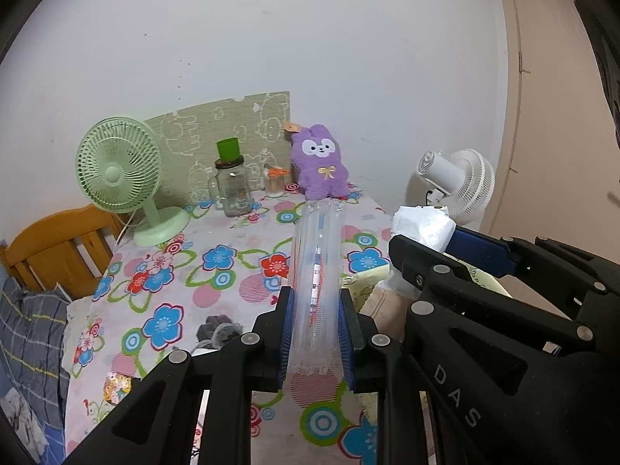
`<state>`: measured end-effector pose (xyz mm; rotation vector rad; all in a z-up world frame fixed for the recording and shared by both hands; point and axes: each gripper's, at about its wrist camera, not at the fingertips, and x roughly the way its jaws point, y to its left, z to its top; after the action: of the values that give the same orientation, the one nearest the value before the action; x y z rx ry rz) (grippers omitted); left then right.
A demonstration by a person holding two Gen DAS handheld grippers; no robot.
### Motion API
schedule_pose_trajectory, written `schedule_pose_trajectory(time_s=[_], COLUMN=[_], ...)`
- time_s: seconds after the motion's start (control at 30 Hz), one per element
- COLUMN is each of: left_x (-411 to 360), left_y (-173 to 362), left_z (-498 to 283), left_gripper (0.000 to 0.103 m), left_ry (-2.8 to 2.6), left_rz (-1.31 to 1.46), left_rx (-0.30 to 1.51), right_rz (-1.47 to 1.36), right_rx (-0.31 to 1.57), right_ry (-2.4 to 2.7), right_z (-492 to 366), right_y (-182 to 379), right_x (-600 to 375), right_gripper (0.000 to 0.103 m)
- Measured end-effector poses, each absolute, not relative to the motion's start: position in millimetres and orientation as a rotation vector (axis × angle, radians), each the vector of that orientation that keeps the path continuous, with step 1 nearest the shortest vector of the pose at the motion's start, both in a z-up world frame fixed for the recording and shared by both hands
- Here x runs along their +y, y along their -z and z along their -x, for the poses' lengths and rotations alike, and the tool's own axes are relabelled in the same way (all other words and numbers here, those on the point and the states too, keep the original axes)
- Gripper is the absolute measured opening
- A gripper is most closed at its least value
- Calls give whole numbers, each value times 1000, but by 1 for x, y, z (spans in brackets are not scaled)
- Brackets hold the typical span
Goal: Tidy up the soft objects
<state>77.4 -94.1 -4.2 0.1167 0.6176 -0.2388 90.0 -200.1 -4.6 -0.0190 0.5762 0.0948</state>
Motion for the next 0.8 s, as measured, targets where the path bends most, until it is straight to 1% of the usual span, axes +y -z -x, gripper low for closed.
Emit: schedule_pose_trajectory(time_s=[0.8], left_x=[-150], left_y=[26], left_z=[-91], left_gripper=[20], left_ry=[284], left_rz=[-116], left_rx=[652], right_rz=[-27], right_rx=[613], right_ry=[-85], right_z=[-104], right_y=[28], right_x=[-260], right_gripper=[35])
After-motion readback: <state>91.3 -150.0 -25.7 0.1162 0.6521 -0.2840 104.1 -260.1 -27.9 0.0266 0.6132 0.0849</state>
